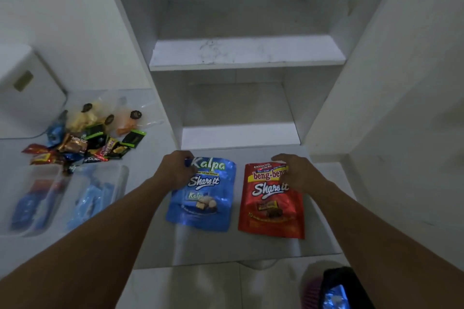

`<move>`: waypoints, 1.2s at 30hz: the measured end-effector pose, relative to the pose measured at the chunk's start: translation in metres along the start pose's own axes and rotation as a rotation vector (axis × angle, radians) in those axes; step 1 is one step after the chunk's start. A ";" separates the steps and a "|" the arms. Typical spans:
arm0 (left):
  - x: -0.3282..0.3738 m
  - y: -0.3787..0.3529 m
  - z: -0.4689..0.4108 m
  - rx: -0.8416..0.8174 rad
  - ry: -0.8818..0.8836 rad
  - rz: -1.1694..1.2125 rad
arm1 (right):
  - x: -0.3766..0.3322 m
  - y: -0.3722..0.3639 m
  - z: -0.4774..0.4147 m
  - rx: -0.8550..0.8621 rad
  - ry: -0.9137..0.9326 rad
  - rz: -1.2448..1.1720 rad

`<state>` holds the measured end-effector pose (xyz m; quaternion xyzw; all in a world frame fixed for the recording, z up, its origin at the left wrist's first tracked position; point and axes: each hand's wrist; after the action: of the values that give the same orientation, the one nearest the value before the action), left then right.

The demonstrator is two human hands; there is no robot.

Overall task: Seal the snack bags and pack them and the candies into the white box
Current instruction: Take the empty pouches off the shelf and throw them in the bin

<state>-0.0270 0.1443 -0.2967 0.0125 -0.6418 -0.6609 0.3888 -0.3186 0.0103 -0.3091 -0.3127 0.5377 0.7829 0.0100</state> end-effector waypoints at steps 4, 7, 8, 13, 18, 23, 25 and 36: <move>0.027 0.037 0.009 0.009 -0.205 0.039 | -0.022 0.037 0.023 0.045 -0.033 -0.013; 0.051 0.062 0.014 -0.016 -0.316 0.097 | -0.036 0.069 0.052 0.143 -0.085 -0.064; 0.060 0.069 0.016 -0.026 -0.358 0.125 | -0.039 0.079 0.064 0.181 -0.104 -0.082; 0.107 0.098 0.037 -0.099 -0.468 0.248 | -0.052 0.121 0.139 0.420 -0.191 -0.140; 0.154 0.102 0.063 -0.144 -0.590 0.331 | -0.049 0.139 0.229 0.628 -0.352 -0.187; 0.209 0.082 0.113 -0.316 -0.676 0.447 | -0.031 0.136 0.320 0.811 -0.532 -0.213; 0.231 0.066 0.133 -0.387 -0.720 0.467 | -0.020 0.130 0.353 0.872 -0.595 -0.225; 0.311 -0.095 0.229 -0.633 -0.805 0.422 | 0.105 0.064 0.460 0.953 -0.901 -0.306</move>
<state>-0.4092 0.1595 -0.1879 -0.4873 -0.4985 -0.6818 0.2216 -0.6455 0.3402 -0.2039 0.0102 0.7174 0.5037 0.4812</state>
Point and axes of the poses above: each hand's wrist, its own z-axis away from the middle knuckle, its own y-axis out of the back of the hand, x = y × z, and after that the axes turned 7 degrees about x, right-handed
